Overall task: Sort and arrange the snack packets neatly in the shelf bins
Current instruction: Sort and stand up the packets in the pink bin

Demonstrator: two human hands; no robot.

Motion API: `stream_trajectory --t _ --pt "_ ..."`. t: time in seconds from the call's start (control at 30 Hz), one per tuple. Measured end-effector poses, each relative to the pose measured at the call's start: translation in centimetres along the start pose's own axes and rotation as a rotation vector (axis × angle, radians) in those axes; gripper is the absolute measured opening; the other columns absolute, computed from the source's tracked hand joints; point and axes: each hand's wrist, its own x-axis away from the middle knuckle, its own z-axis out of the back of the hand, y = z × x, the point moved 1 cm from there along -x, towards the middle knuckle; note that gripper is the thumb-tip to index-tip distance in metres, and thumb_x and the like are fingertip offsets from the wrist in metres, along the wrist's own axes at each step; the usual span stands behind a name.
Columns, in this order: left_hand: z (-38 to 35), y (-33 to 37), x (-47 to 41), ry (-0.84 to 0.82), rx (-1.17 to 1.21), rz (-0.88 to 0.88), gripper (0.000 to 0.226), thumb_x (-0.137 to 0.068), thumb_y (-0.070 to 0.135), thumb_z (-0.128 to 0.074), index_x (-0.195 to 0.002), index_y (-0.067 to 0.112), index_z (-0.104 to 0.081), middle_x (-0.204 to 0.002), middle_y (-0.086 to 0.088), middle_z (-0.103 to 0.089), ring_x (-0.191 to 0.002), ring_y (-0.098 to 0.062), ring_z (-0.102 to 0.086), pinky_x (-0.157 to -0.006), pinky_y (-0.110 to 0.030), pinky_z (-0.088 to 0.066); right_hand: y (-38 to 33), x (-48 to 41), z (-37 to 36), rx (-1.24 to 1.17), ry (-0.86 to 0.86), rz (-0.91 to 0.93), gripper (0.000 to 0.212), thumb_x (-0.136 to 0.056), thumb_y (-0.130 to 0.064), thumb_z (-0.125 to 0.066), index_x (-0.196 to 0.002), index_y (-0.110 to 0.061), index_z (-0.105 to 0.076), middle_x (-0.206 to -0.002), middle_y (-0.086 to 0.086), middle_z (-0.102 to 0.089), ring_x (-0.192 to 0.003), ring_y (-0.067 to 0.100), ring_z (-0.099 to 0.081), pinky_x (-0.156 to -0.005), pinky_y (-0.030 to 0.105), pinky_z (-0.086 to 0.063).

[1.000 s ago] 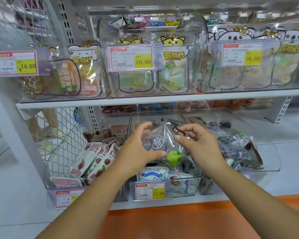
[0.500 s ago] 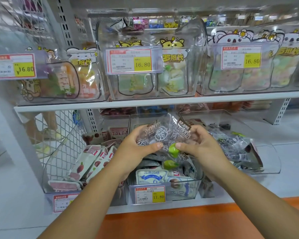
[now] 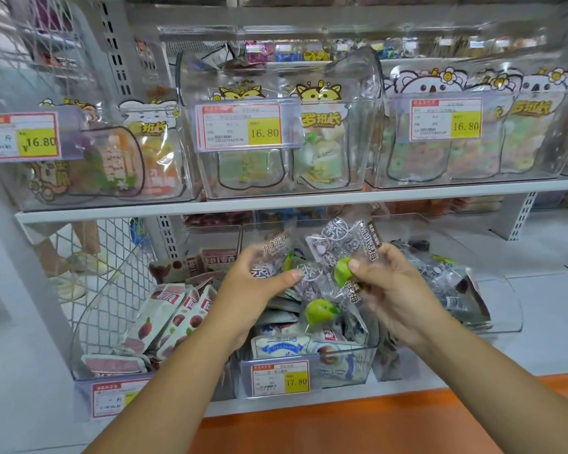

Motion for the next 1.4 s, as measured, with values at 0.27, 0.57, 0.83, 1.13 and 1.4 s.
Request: stream_trajectory --t 0.27,0.57,0.83,1.13,1.4 --pt "-1.1 -0.7 0.1 -0.068 0.014 0.133 0.117 -0.041 0.042 -0.094 -0.142 0.021 -0.039 -0.121 -0.007 -0.065 -0.09 -0.021 -0.072 -0.085 -0.039 -0.056 -1.6 0.5 1.1 0.576 0.212 0.145 0.04 -0.07 -0.021 -0.084 -0.09 -0.017 -0.049 -0.081 0.0 -0.056 -0.071 0.014 -0.055 -0.069 0.028 -0.043" --pt "-1.7 -0.8 -0.5 0.027 0.011 0.091 0.067 -0.06 0.037 -0.089 -0.115 0.025 -0.052 -0.093 0.001 -0.075 -0.082 -0.02 -0.073 -0.067 -0.033 -0.058 -4.5 -1.6 9.0 1.749 0.519 0.451 0.038 -0.087 -0.05 -0.061 -0.115 -0.025 -0.069 -0.136 0.02 -0.043 -0.123 0.038 -0.04 -0.102 0.044 -0.038" --pt "-2.3 -0.7 -0.5 0.011 -0.046 0.046 0.099 -0.042 0.057 -0.089 -0.128 0.033 -0.048 -0.113 0.012 -0.064 -0.1 -0.016 -0.067 -0.096 -0.041 -0.05 -2.4 -3.8 9.0 2.112 0.282 0.159 0.05 -0.098 -0.057 -0.019 -0.143 -0.041 -0.035 -0.14 0.002 -0.05 -0.127 0.031 -0.042 -0.1 0.042 -0.033" --pt "-2.8 -0.3 -0.4 -0.005 0.049 0.043 0.048 -0.065 0.032 -0.086 -0.099 0.035 -0.052 -0.101 0.012 -0.067 -0.084 -0.011 -0.072 -0.071 -0.022 -0.055 -3.7 -3.3 6.7 1.874 0.35 0.555 0.058 -0.096 -0.054 -0.023 -0.138 -0.022 -0.048 -0.132 0.016 -0.05 -0.123 0.042 -0.042 -0.1 0.046 -0.034" --pt "-6.9 0.6 0.1 -0.198 0.236 0.062 0.042 -0.07 0.029 -0.074 -0.109 0.025 -0.058 -0.106 0.002 -0.072 -0.092 -0.016 -0.071 -0.082 -0.033 -0.056 -3.3 3.2 3.1 1.093 -0.118 0.428 0.076 -0.076 -0.039 -0.075 -0.133 -0.063 -0.03 -0.137 -0.039 -0.032 -0.123 -0.028 -0.025 -0.096 -0.004 -0.021"
